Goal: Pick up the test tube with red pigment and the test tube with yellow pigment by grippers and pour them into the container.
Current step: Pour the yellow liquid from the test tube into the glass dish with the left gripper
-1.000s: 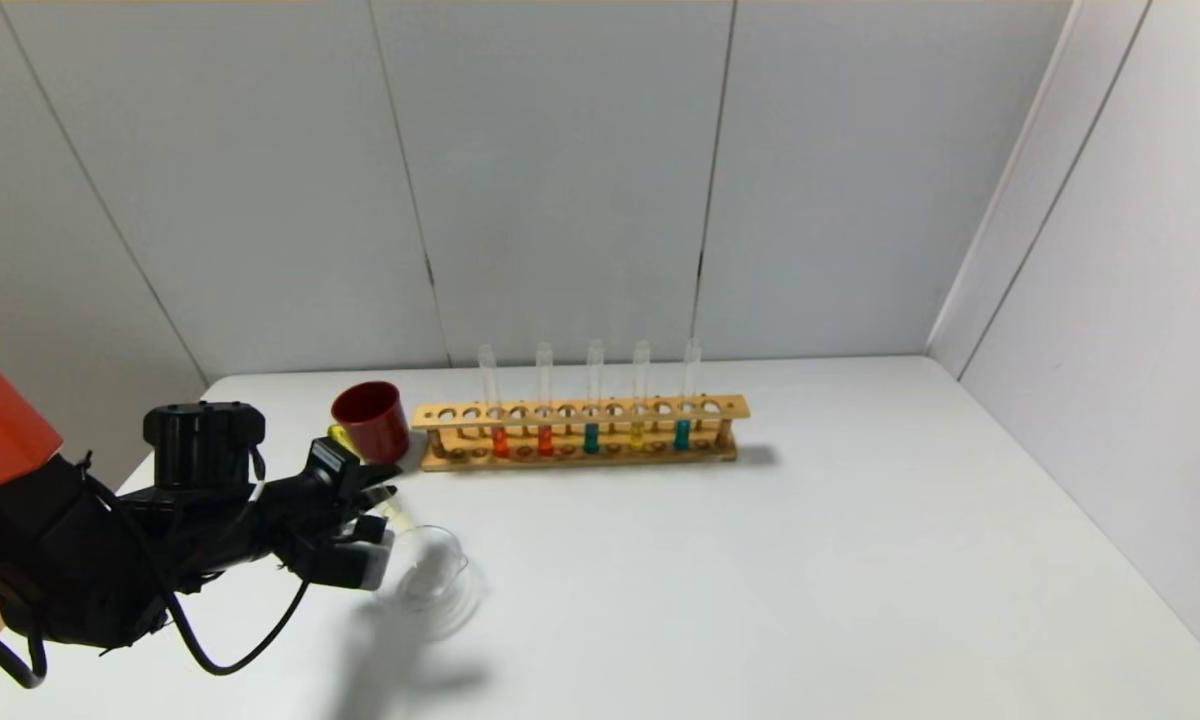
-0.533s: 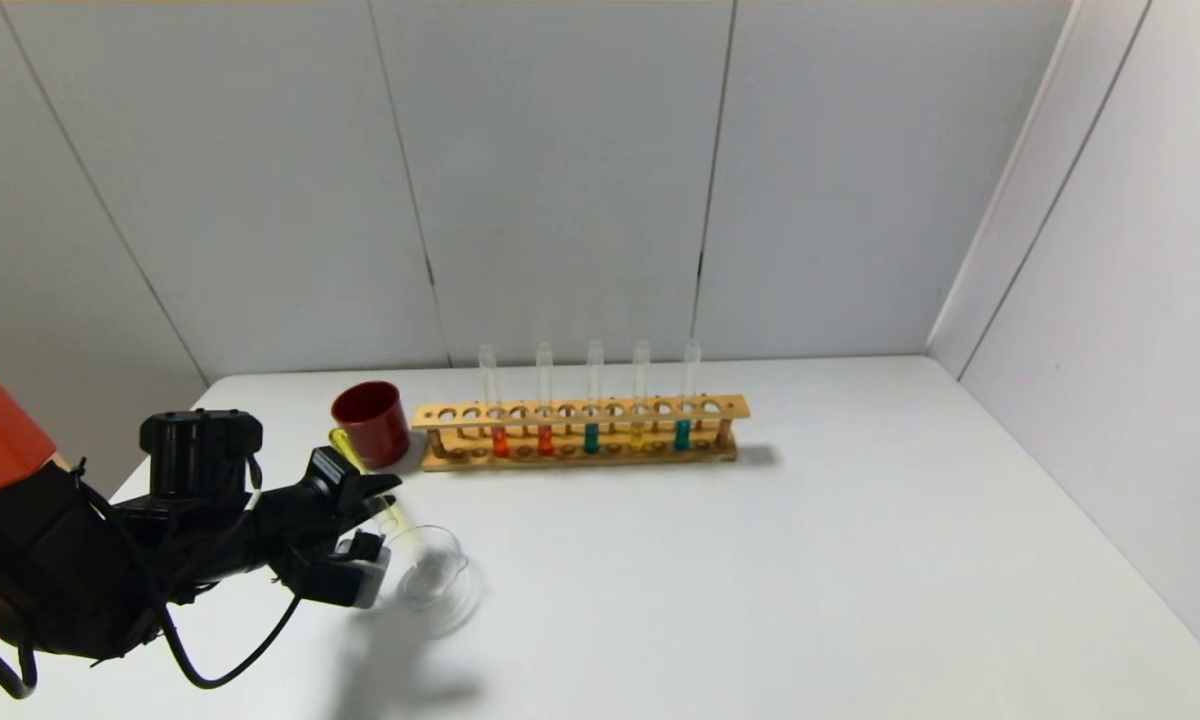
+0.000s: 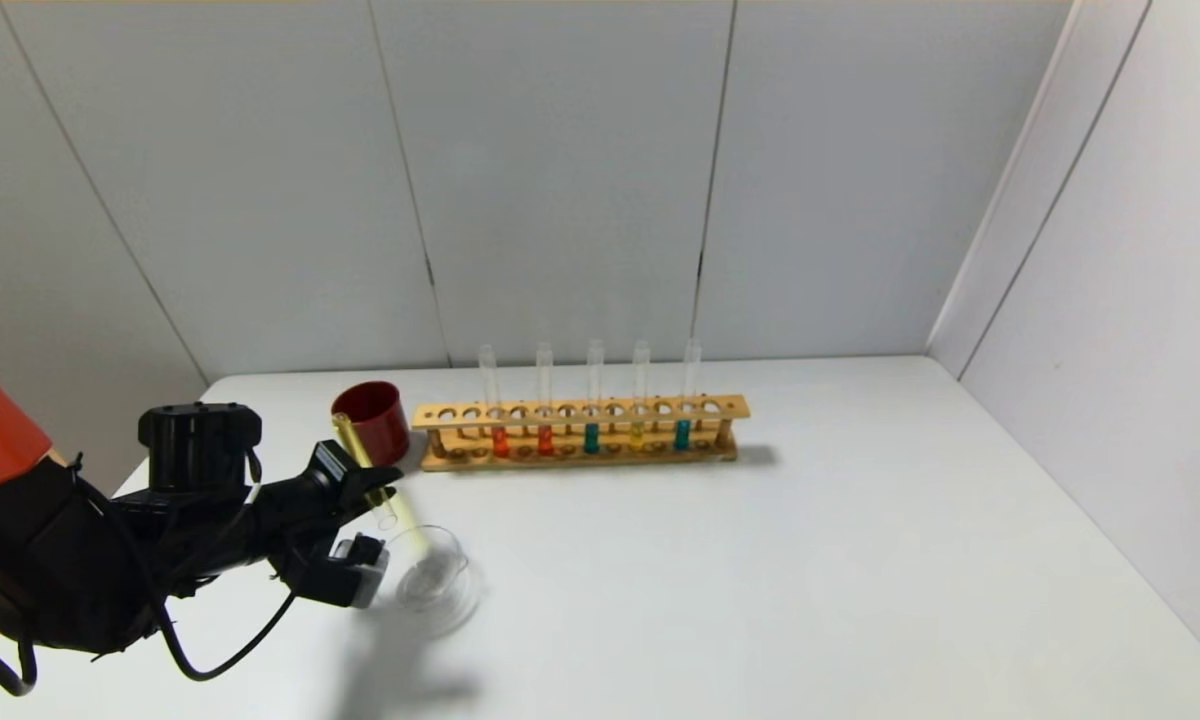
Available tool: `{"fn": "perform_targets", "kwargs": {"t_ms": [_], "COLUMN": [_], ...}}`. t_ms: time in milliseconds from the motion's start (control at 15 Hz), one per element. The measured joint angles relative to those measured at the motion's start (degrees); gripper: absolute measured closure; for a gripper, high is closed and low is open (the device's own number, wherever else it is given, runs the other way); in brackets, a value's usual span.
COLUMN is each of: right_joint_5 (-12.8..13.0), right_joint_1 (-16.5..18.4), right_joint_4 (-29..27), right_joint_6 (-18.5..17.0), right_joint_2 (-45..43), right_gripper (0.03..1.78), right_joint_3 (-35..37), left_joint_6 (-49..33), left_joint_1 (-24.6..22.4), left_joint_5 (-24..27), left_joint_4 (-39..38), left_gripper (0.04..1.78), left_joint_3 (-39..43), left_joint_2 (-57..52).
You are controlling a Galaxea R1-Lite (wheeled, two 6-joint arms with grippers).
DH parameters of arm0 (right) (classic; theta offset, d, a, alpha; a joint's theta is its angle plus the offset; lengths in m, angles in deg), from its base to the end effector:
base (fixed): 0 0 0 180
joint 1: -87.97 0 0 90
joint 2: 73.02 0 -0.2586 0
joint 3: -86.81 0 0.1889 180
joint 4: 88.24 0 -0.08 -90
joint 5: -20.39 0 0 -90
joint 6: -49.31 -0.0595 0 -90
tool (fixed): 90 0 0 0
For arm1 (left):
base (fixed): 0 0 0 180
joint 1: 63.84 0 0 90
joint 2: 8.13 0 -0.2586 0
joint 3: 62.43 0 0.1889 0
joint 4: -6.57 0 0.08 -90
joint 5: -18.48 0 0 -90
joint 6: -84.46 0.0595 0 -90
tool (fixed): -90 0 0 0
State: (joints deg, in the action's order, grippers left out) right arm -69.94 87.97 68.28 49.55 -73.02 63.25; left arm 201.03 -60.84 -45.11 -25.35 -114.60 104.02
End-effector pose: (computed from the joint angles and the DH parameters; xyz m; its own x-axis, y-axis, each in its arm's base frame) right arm 0.0541 0.0003 0.0757 1.0000 0.0058 0.0014 -0.0058 1.0000 -0.0042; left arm 0.3078 -0.0426 0.0133 0.7660 -0.4855 -0.4213 0.2238 -0.4129 0.8828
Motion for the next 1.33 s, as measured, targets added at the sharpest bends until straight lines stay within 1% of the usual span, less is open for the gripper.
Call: {"fn": "perform_targets", "kwargs": {"t_ms": [467, 867, 1333], "right_joint_5": [0.0, 0.0, 0.0], "right_joint_1": [0.0, 0.0, 0.0], "right_joint_4": [0.0, 0.0, 0.0], "right_joint_6": [0.0, 0.0, 0.0], "right_joint_2": [0.0, 0.0, 0.0], "right_gripper": [0.06, 0.06, 0.06], "right_joint_3": [0.0, 0.0, 0.0], "left_joint_6": [2.3, 2.7, 7.3], "left_joint_1": [0.6, 1.0, 1.0], "left_joint_5": [-0.3, -0.6, -0.2], "left_joint_4": [0.1, 0.0, 0.1], "left_gripper": [1.49, 1.49, 1.49], "left_joint_3": [-1.4, -2.8, -3.4], "left_joint_2": [1.2, 2.2, 2.0]}}
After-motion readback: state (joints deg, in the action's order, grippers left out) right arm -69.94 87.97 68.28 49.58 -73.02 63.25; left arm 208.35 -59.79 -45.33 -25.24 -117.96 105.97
